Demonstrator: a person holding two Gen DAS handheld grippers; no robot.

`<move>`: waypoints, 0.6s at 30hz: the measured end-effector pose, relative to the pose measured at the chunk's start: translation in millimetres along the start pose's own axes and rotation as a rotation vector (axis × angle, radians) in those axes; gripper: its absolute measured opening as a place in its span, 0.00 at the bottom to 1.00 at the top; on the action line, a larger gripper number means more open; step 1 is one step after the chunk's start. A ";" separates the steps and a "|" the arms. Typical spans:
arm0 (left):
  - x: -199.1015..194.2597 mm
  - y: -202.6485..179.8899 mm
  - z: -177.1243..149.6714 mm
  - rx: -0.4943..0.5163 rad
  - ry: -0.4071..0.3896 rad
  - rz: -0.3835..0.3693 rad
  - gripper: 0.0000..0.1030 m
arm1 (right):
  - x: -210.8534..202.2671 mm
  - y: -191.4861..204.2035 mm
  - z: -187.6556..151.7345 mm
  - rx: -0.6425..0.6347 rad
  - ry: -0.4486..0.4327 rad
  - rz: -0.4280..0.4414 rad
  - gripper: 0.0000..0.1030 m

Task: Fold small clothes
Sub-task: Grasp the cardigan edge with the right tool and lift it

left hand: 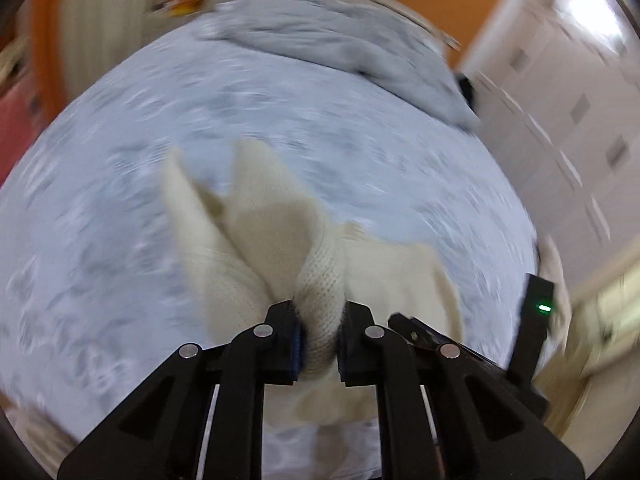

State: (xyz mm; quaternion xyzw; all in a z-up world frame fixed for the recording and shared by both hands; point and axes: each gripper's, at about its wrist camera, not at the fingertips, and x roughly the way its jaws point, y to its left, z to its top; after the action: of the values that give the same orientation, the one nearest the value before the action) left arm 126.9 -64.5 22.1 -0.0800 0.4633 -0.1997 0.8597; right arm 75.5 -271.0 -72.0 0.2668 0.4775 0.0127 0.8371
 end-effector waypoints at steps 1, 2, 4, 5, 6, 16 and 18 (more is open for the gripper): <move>9.1 -12.5 -2.9 0.021 0.019 -0.002 0.11 | -12.8 -11.9 -4.6 0.018 -0.009 -0.002 0.35; 20.8 -28.1 -6.1 0.046 0.040 -0.003 0.11 | -27.3 -27.2 -11.5 0.034 -0.017 -0.017 0.35; 48.0 -67.3 -24.3 0.135 0.091 0.008 0.11 | -45.9 -48.8 -21.7 0.046 -0.027 -0.059 0.35; 60.0 -83.3 -34.5 0.173 0.121 0.006 0.11 | -56.1 -62.8 -28.3 0.059 -0.028 -0.089 0.35; 65.5 -92.1 -45.4 0.202 0.144 0.001 0.11 | -62.9 -73.7 -33.4 0.072 -0.031 -0.101 0.37; 39.9 -77.5 -111.2 0.309 0.145 0.042 0.74 | -82.7 -100.4 -42.7 0.117 -0.044 -0.064 0.80; 14.4 -56.8 -118.3 0.325 0.090 0.131 0.88 | -74.3 -84.9 -37.5 0.124 -0.027 0.014 0.84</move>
State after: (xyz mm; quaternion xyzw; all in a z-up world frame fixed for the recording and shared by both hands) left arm 20.7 -116.4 -36.6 0.0991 0.4671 -0.2189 0.8509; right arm -14.9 -348.0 -67.2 0.3215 0.4640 -0.0147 0.8253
